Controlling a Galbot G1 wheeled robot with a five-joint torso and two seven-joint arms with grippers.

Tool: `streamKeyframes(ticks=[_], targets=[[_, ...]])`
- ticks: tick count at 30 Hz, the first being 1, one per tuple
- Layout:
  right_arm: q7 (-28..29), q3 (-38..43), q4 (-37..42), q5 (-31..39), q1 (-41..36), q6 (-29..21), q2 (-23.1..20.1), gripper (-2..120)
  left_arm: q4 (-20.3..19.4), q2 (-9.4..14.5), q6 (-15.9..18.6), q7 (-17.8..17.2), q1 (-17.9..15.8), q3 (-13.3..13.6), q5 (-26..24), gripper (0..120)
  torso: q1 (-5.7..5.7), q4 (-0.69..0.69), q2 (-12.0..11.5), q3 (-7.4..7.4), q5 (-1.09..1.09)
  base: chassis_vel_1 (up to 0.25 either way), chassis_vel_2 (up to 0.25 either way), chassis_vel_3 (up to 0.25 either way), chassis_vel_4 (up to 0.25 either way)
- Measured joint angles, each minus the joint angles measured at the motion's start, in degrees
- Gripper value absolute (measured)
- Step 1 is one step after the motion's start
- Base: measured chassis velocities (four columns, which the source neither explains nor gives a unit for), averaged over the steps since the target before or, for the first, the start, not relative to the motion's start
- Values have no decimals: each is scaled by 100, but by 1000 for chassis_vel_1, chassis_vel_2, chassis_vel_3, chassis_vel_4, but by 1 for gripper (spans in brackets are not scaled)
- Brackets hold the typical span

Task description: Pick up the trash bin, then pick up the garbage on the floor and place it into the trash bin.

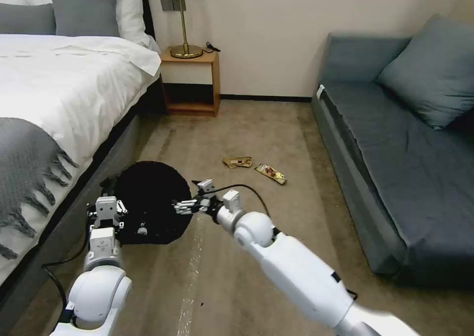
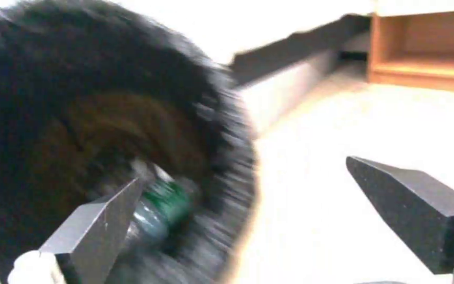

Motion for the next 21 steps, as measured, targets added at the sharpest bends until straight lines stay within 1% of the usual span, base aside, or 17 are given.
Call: streamKeyframes(ticks=[1, 3, 4, 5, 6, 7, 8, 9, 10, 11, 12, 13, 14, 17, 21], targets=[[-16, 41, 54, -89, 7, -179, -166, 100, 16, 13, -10, 0, 12, -13, 1, 5, 0, 0, 0, 0, 0, 0, 0, 0, 0], [-26, 49, 63, -112, 8, -215, -203, 100, 17, 14, -12, 0, 13, -14, 1, 5, 0, 0, 0, 0, 0, 0, 0, 0, 0], [-122, 101, 90, -280, 11, -412, -476, 100, 34, 25, -25, 1, 27, -26, 3, 5, 0, 0, 0, 0, 1, 0, 0, 0, 0], [-281, 156, 91, -527, 2, -568, -845, 100, 52, 31, -43, 2, 39, -35, 10, 5, 0, -2, 0, 0, -2, 0, 0, 0, 0], [-451, 211, 90, -721, -48, -668, -1140, 100, 69, 32, -54, 3, 44, -34, 19, 5, 0, 2, 0, 0, 2, 0, 0, 0, 0], [-451, 211, 90, -721, -48, -668, -1140, 100, 69, 32, -54, 3, 44, -34, 19, 5, 0, 2, 0, 0, 2, 0, 0, 0, 0], [-586, 243, 73, -875, -117, -723, -1383, 100, 75, 30, -65, 4, 48, -34, 26, 5, 0, 2, 1, -1, 3, 0, 0, 0, 0], [-829, 327, 8, -1179, -245, -768, -1767, 100, 83, 22, -74, 2, 57, -26, 41, 5, 0, -3, -1, 2, -2, 0, 0, 0, 0], [-829, 327, 8, -1179, -245, -768, -1767, 100, 83, 22, -74, 2, 57, -26, 41, 5, 0, -3, -1, 2, -2, 0, 0, 0, 0], [-1020, 385, -40, -1393, -349, -767, -1975, 100, 73, 11, -74, 3, 66, -4, 49, 5, 0, -4, 0, -1, -2, 0, 0, 0, 0], [-1140, 409, -92, -1528, -422, -757, -2073, 100, 56, 3, -74, 3, 72, 14, 54, 5, 0, -2, -1, 0, -1, 0, 0, 0, 0], [-1373, 477, -234, -1817, -611, -696, -2234, 100, 16, -12, -74, 6, 78, 48, 64, 5, 0, -3, -1, 0, 3, 0, 0, 0, 0], [-1373, 477, -234, -1817, -611, -696, -2234, 100, 16, -12, -74, 6, 78, 48, 64, 5, 0, -3, -1, 0, 3, 0, 0, 0, 0], [-1613, 633, -447, -2121, -872, -595, -2322, 100, -25, -42, -73, 6, 78, 83, 93, 5, 0, -2, -1, 0, 0, 0, 0, 0, 0], [-1842, 793, -733, -2480, -1127, -411, -2295, 100, -72, -61, -71, 5, 105, 95, 108, 5, 0, -1, -1, 0, 0, 0, 0, 0, 0]])
